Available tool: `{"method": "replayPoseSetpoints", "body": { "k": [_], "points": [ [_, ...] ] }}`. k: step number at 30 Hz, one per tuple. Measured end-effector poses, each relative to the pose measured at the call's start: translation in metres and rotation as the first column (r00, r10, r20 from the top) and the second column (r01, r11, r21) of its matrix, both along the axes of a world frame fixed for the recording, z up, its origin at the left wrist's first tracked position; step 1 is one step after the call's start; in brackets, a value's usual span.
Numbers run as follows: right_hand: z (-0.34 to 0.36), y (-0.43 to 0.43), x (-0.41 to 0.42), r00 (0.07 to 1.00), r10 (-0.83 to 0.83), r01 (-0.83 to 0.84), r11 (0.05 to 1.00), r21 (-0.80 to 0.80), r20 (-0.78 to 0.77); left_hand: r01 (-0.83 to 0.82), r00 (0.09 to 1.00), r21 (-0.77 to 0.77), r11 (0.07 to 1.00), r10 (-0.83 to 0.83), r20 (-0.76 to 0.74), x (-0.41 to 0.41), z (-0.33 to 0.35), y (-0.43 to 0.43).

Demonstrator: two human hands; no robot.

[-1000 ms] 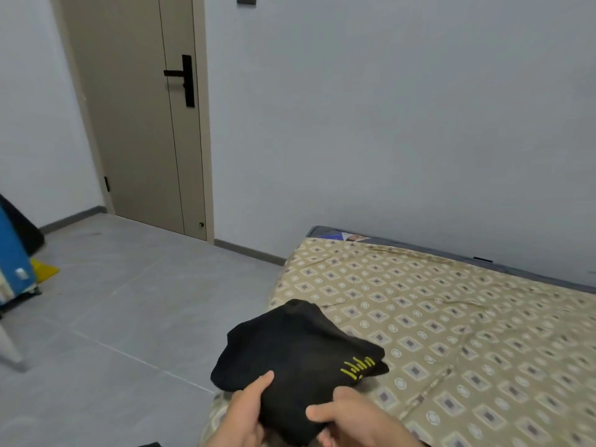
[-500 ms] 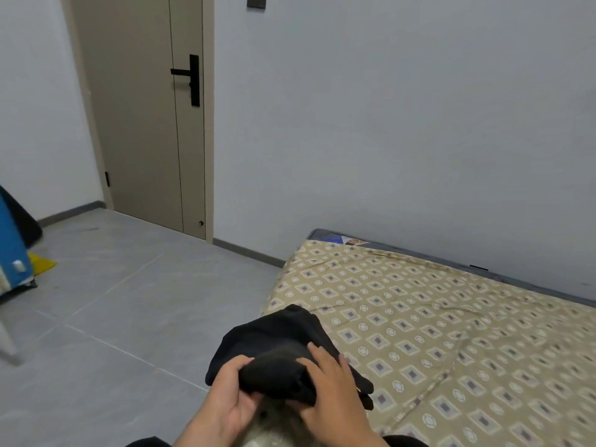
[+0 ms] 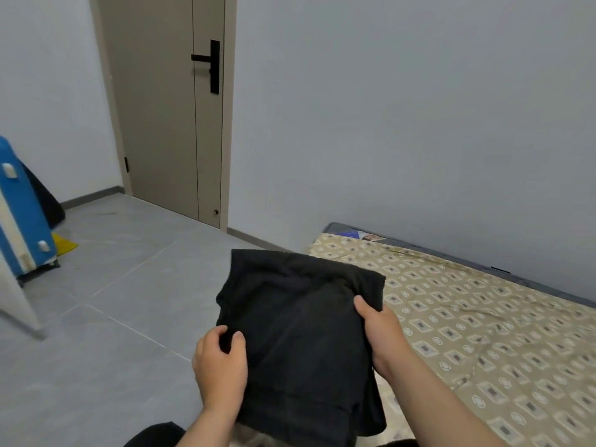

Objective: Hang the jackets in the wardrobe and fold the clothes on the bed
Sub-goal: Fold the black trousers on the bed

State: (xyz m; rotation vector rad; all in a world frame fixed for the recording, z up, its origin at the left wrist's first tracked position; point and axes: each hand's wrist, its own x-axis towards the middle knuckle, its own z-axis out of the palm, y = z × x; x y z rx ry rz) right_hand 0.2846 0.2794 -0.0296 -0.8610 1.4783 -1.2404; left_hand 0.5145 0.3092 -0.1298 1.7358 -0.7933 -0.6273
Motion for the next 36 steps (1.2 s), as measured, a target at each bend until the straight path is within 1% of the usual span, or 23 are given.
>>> {"method": "replayPoseSetpoints", "body": {
  "k": [2, 3, 5, 6, 8, 11, 13, 15, 16, 18, 19, 20, 21, 22, 23, 24, 26, 28, 29, 30, 32, 34, 36],
  "points": [
    [-0.025, -0.001, -0.023, 0.997, -0.07, 0.067, 0.99, 0.124, 0.021, 0.197, 0.977, 0.118, 0.973, -0.206, 0.064, -0.002, -0.009, -0.005],
    [-0.04, 0.003, -0.035, 0.996, -0.089, 0.084, 0.975, 0.207, 0.017, 0.333, 0.933, 0.22, 0.917, -0.354, 0.064, -0.007, -0.015, -0.006],
    [-0.072, 0.015, -0.052, 0.999, -0.039, 0.029, 0.897, 0.442, 0.012, 0.51, 0.823, 0.44, 0.739, -0.569, 0.001, -0.016, -0.026, -0.001],
    [-0.083, 0.023, -0.058, 1.0, 0.018, -0.029, 0.832, 0.554, 0.025, 0.527, 0.79, 0.521, 0.671, -0.613, -0.011, -0.02, -0.03, 0.003],
    [-0.093, 0.03, -0.062, 0.991, 0.13, -0.109, 0.734, 0.671, 0.019, 0.47, 0.783, 0.605, 0.642, -0.62, 0.049, -0.024, -0.039, 0.003],
    [-0.096, 0.027, -0.056, 0.967, 0.242, -0.124, 0.714, 0.689, -0.076, 0.387, 0.824, 0.595, 0.704, -0.554, 0.119, -0.024, -0.044, -0.006],
    [-0.097, 0.027, -0.049, 0.947, 0.261, -0.072, 0.743, 0.665, -0.188, 0.389, 0.864, 0.545, 0.742, -0.499, 0.063, -0.021, -0.044, -0.01],
    [-0.094, 0.025, -0.044, 0.939, 0.191, 0.008, 0.82, 0.573, -0.285, 0.429, 0.877, 0.484, 0.762, -0.481, -0.021, -0.017, -0.045, -0.012],
    [-0.091, 0.022, -0.044, 0.951, 0.124, 0.034, 0.868, 0.496, -0.283, 0.459, 0.861, 0.465, 0.757, -0.508, -0.022, -0.017, -0.047, -0.012],
    [-0.084, 0.018, -0.042, 0.978, -0.023, 0.098, 0.929, 0.358, -0.207, 0.487, 0.809, 0.485, 0.726, -0.584, 0.061, -0.021, -0.051, -0.011],
    [-0.081, 0.016, -0.045, 0.981, -0.085, 0.137, 0.938, 0.32, -0.172, 0.457, 0.78, 0.516, 0.724, -0.605, 0.159, -0.024, -0.052, -0.011],
    [-0.08, 0.014, -0.047, 0.984, -0.115, 0.153, 0.939, 0.308, -0.138, 0.395, 0.724, 0.552, 0.734, -0.619, 0.305, -0.029, -0.051, -0.011],
    [-0.081, 0.014, -0.051, 0.989, -0.11, 0.136, 0.938, 0.32, -0.099, 0.335, 0.626, 0.565, 0.754, -0.626, 0.465, -0.035, -0.049, -0.011],
    [-0.084, 0.013, -0.055, 0.995, -0.087, 0.098, 0.932, 0.349, -0.049, 0.321, 0.507, 0.548, 0.772, -0.629, 0.589, -0.041, -0.048, -0.01],
    [-0.087, 0.013, -0.059, 0.998, -0.06, 0.056, 0.92, 0.388, -0.002, 0.383, 0.414, 0.509, 0.771, -0.636, 0.652, -0.049, -0.048, -0.01],
    [-0.091, 0.013, -0.063, 0.999, -0.037, 0.021, 0.903, 0.43, 0.03, 0.488, 0.331, 0.491, 0.722, -0.673, 0.661, -0.056, -0.048, -0.009],
    [-0.096, 0.014, -0.067, 0.999, -0.004, -0.015, 0.861, 0.509, 0.036, 0.633, 0.153, 0.545, 0.55, -0.779, 0.609, -0.071, -0.052, -0.004],
    [-0.098, 0.016, -0.069, 0.997, 0.06, -0.07, 0.79, 0.61, 0.037, 0.596, -0.01, 0.67, 0.443, -0.83, 0.557, -0.082, -0.06, 0.001],
    [-0.097, 0.018, -0.068, 0.994, 0.098, -0.109, 0.749, 0.654, 0.053, 0.564, -0.042, 0.702, 0.434, -0.834, 0.55, -0.085, -0.064, 0.001],
    [-0.098, 0.019, -0.067, 0.989, 0.128, -0.145, 0.722, 0.676, 0.075, 0.545, -0.048, 0.716, 0.436, -0.836, 0.546, -0.086, -0.067, 0.001],
    [-0.099, 0.019, -0.067, 0.986, 0.146, -0.163, 0.732, 0.662, 0.082, 0.546, -0.03, 0.709, 0.447, -0.835, 0.55, -0.085, -0.068, 0.001],
    [-0.098, 0.016, -0.065, 0.991, 0.102, -0.13, 0.807, 0.576, 0.081, 0.598, 0.024, 0.643, 0.478, -0.813, 0.582, -0.082, -0.068, -0.001],
    [-0.095, 0.013, -0.061, 0.995, 0.024, -0.062, 0.904, 0.424, 0.095, 0.67, 0.109, 0.55, 0.499, -0.799, 0.592, -0.078, -0.067, -0.002]
  ]
}}
